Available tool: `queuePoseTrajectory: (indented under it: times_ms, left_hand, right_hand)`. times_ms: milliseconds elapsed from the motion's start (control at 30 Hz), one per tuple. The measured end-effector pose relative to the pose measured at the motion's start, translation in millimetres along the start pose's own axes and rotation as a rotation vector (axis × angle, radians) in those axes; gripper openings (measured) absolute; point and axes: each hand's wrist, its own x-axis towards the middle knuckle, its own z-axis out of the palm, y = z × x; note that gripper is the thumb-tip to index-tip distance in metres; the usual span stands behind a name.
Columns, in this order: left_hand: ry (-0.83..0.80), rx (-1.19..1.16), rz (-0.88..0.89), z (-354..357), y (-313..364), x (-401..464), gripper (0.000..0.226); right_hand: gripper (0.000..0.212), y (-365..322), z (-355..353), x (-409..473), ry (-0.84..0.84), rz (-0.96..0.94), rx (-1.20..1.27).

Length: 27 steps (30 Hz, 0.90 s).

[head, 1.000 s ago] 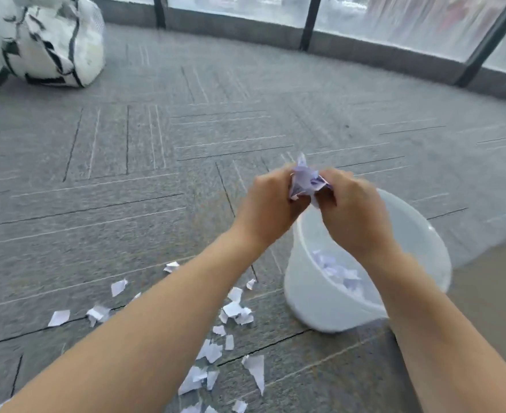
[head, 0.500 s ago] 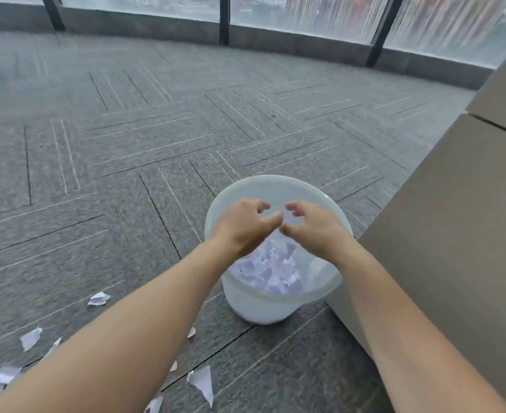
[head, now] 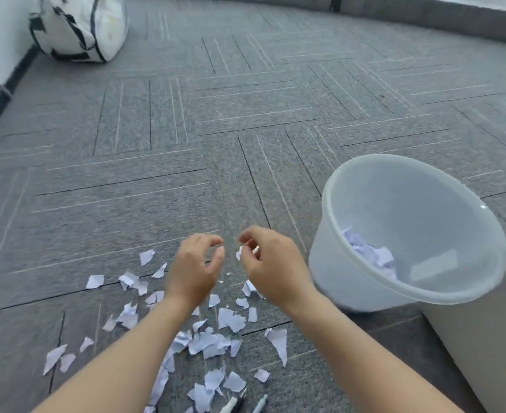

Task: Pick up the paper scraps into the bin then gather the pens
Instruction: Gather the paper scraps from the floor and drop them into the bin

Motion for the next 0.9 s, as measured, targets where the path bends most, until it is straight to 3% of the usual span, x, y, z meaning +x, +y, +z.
queuePoseTrajectory:
  times_ms: [67,133,267,367,600,667,733,800,900]
  left_hand:
    - [-0.099,0.162,-0.158,2,-53,-43,0.059]
    - [-0.13,0.323,-0.294,4,-96,-92,0.069]
    - [0.035,0.402,-0.566,1,-142,-174,0.088]
    - [0.012,0.312,-0.614,10,-149,-199,0.103]
    - [-0.27,0.375,-0.317,32,-122,-192,0.119]
    - [-0.276,0.418,-0.254,33,-126,-185,0.118]
    - [-0.195,0.461,-0.259,32,-133,-173,0.115]
    - [-0.12,0.509,-0.339,27,-139,-156,0.112]
    - [-0.062,0.55,-0.438,19,-151,-133,0.109]
  right_hand:
    - [0.038,37,51,-7,-0.204,0.129,-0.118]
    - [0.056,80,91,-19,-0.298,0.24,-0.246]
    - [0.069,137,126,-32,-0.149,0.383,-0.234]
    - [0.06,135,145,-34,-0.08,0.213,-0.16]
    - [0.062,100,169,-69,-0.503,-0.236,0.002]
    - [0.071,97,170,-70,-0.538,-0.383,-0.092]
    - [0.091,95,174,-64,-0.555,-0.487,-0.335]
    - [0.107,92,183,-53,-0.58,-0.497,-0.534]
    - [0.108,84,197,-33,-0.582,-0.486,-0.573]
